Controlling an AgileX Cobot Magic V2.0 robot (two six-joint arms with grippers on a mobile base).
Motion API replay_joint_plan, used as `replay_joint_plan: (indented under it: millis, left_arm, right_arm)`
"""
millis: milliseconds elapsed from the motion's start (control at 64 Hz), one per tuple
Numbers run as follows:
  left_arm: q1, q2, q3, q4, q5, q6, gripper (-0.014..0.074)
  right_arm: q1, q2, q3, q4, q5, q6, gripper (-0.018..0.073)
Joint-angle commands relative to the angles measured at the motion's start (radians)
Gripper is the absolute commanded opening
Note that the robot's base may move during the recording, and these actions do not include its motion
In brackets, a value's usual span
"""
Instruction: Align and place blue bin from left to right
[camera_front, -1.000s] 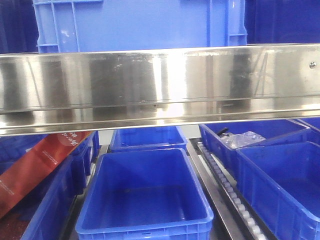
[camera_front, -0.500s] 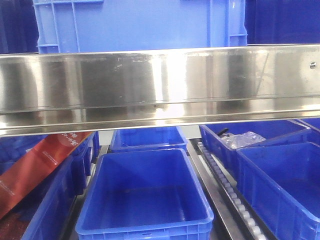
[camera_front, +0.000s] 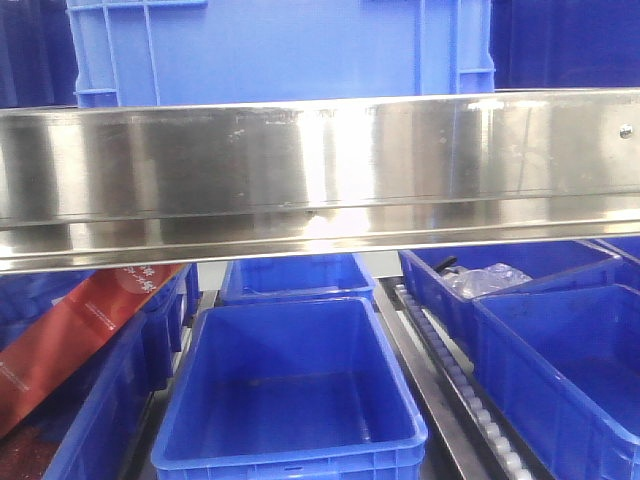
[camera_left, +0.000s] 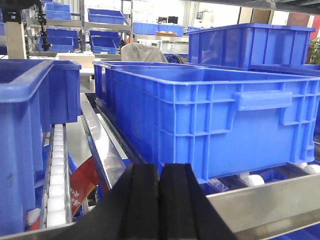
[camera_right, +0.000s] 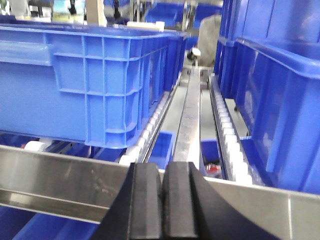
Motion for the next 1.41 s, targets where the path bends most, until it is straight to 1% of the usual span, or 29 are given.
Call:
replay_joint_plan:
  millis: [0, 94, 219, 1125, 1188, 1234, 1297, 1391]
  left_arm:
    - [-0.001, -0.015, 0.013, -0.004, -0.013, 0.003, -0.0111]
    - [-0.001, -0.017, 0.015, -0.004, -0.009, 0.003, -0.0111]
    - [-0.001, -0.017, 0.015, -0.004, -0.013, 0.003, -0.0111]
    - [-0.001, -0.017, 0.019, -0.004, -0.017, 0.003, -0.0111]
    - [-0.001, -0.017, 0.035, -0.026, -0.028, 0.003, -0.0111]
    - [0.007, -0.022, 0.053, -0.032, -0.029, 0.003, -0.0111]
    - [0.029, -0.041, 0.087, -0.032, -0.059, 0.006, -0.0111]
    - [0.074, -0.077, 0.174, -0.041, -0.120, 0.074, -0.0111]
  right_arm:
    - [0.002, -0.079, 0.045, -0.006, -0.028, -0.007, -0.0154]
    - [0.002, -0.146, 0.086, -0.006, -0.026, -0.007, -0.0154]
    - [0.002, -0.182, 0.104, -0.006, -0.018, -0.007, -0.0154]
    - [0.002, -0.181, 0.104, -0.006, -0.018, -0.007, -0.0154]
    - [0.002, -0.181, 0.104, -0.006, -0.018, -0.007, -0.0154]
    - [0.002, -0.181, 0.104, -0.006, -0.018, -0.007, -0.0154]
    - [0.002, -0.181, 0.104, -0.006, -0.018, -0.007, -0.0154]
    - [0.002, -0.181, 0.104, -0.006, -0.018, -0.007, -0.0154]
